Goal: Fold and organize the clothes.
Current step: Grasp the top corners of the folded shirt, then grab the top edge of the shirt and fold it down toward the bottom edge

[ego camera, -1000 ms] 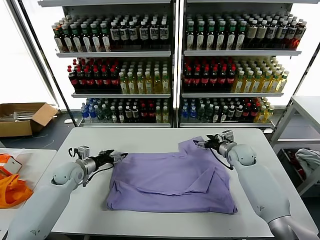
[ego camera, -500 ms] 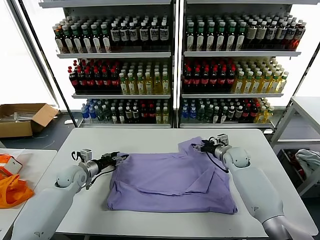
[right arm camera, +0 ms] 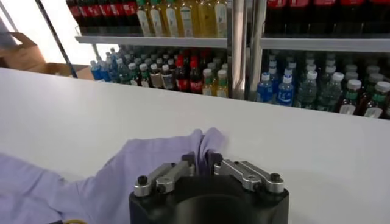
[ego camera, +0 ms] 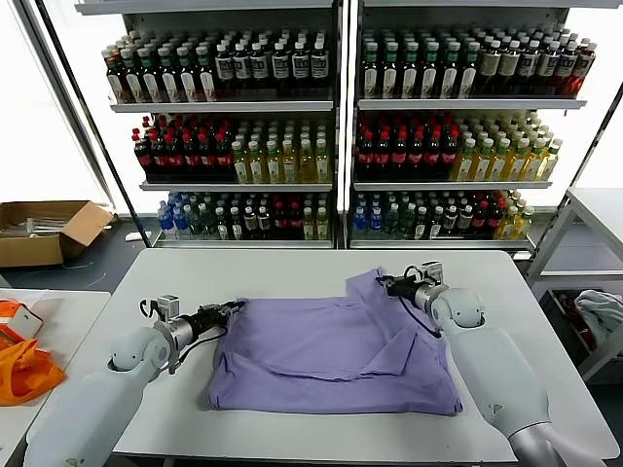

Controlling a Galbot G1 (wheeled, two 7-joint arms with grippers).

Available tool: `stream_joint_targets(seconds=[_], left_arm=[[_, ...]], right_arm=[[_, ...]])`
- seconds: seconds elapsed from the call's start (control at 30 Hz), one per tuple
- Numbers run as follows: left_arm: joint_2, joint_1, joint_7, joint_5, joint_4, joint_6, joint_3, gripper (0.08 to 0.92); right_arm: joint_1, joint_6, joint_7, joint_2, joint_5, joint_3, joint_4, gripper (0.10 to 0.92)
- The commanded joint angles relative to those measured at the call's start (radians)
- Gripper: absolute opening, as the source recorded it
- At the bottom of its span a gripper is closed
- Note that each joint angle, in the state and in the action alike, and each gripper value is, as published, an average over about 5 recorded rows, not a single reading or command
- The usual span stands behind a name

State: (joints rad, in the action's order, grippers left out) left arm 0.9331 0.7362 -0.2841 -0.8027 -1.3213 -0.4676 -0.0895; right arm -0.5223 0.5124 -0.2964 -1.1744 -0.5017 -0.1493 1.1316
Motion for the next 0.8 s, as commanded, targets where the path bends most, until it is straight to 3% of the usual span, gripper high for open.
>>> stream_joint_targets(seconds=[0.03,0.4,0.8], left_arm=[[-0.016,0.033,0.083,-0.071,-0.151,0.028,-0.028,0.094],[-0.063,0.143,0.138,-0.097,-0.363,0.034,-0.09,0.084],[-0.135,0.418,0.169,-0.08,-0.559,0.03,-0.258,0.084]], right_arm=[[-0.046,0.006,0.017,0.015,-0.095,-0.038,0.133,0.11],[-0.278,0.03,0.056,0.113,-0.197,-0.155,0.46,0.105],[-0.604,0.034,0.089,0.218,-0.269,-0.369,0.77,0.105]])
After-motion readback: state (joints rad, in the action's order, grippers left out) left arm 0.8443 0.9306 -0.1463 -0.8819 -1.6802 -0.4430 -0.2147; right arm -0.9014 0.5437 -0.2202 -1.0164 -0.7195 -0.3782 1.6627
